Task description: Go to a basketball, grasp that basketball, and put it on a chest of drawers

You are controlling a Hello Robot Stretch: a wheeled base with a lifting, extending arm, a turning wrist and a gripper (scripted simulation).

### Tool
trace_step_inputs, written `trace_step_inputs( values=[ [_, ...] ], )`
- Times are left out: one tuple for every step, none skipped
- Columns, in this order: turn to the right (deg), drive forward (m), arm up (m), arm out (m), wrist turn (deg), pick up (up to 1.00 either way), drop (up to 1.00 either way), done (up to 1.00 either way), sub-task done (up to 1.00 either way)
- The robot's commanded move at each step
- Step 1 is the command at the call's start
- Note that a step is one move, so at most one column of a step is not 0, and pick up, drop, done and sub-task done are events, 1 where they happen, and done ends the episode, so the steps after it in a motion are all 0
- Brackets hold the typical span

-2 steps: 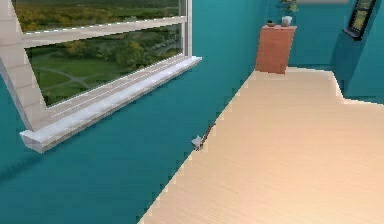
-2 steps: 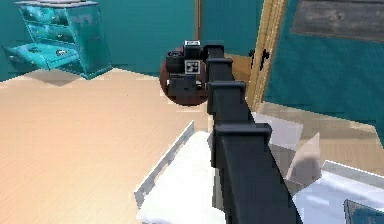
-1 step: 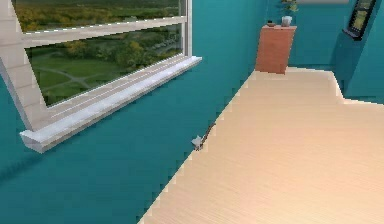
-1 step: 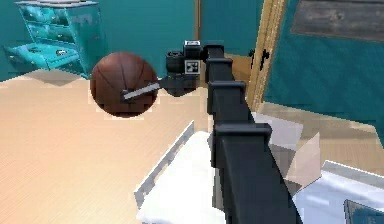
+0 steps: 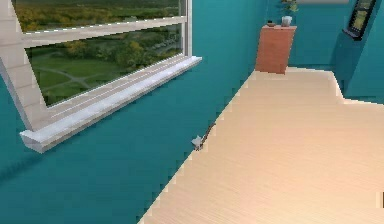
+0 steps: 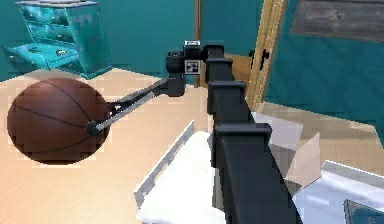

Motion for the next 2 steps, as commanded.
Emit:
trace_step_inputs(
  values=[
    [0.0,0.0,0.0,0.0,-42.0,0.0,0.0,0.0,0.0],
    [0.0,0.0,0.0,-0.32,0.0,0.0,0.0,0.0,0.0]
  ],
)
